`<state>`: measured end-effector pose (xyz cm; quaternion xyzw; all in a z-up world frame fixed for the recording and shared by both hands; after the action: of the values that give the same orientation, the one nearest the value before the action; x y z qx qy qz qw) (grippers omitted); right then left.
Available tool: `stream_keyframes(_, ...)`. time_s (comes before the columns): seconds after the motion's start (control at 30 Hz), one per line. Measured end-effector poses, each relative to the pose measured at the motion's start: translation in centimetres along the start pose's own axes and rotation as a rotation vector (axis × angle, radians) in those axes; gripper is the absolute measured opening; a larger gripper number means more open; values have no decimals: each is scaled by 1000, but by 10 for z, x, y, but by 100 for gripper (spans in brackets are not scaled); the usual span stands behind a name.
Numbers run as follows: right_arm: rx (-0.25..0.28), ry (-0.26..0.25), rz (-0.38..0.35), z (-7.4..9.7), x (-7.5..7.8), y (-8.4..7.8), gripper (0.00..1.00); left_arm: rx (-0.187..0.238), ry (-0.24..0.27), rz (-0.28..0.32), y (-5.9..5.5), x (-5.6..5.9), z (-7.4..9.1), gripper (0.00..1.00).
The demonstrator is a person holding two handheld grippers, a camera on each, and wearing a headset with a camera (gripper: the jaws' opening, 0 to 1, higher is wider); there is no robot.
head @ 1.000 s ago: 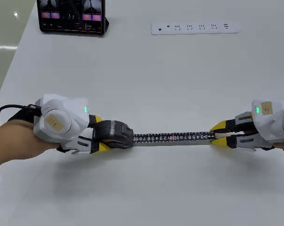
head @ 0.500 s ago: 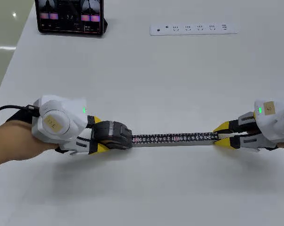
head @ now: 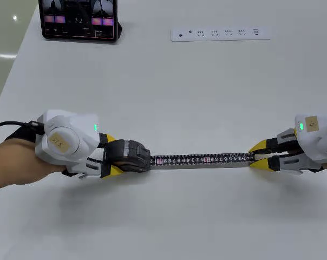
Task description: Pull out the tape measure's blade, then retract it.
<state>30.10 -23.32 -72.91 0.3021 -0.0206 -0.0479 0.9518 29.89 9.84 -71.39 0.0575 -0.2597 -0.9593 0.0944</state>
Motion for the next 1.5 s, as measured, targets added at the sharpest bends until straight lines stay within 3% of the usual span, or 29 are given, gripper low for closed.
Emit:
stream_keyframes(0.6,-34,14,4,12,4,-11,9,-3,0,-2,0,0,0,28)
stream_keyframes(1.07,-58,22,-6,9,4,-11,9,-17,5,-3,2,0,-1,29)
stream_keyframes(1.23,-65,26,-59,10,4,-11,10,-22,14,5,2,1,-1,29)
stream_keyframes(1.5,-88,20,-52,10,1,-10,10,-32,14,15,3,0,-1,29)
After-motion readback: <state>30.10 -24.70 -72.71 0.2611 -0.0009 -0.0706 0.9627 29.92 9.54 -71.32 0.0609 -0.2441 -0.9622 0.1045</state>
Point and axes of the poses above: the centre of the closed fingertips' face, and the gripper's own axes: z roughly backward along the fingers, x roughly to its right, y roughly out of its top, the point moved 6 cm from there along z, roughly backward along the fingers, and after that the axes turned 5 degrees about -x, right-handed, at the moved point
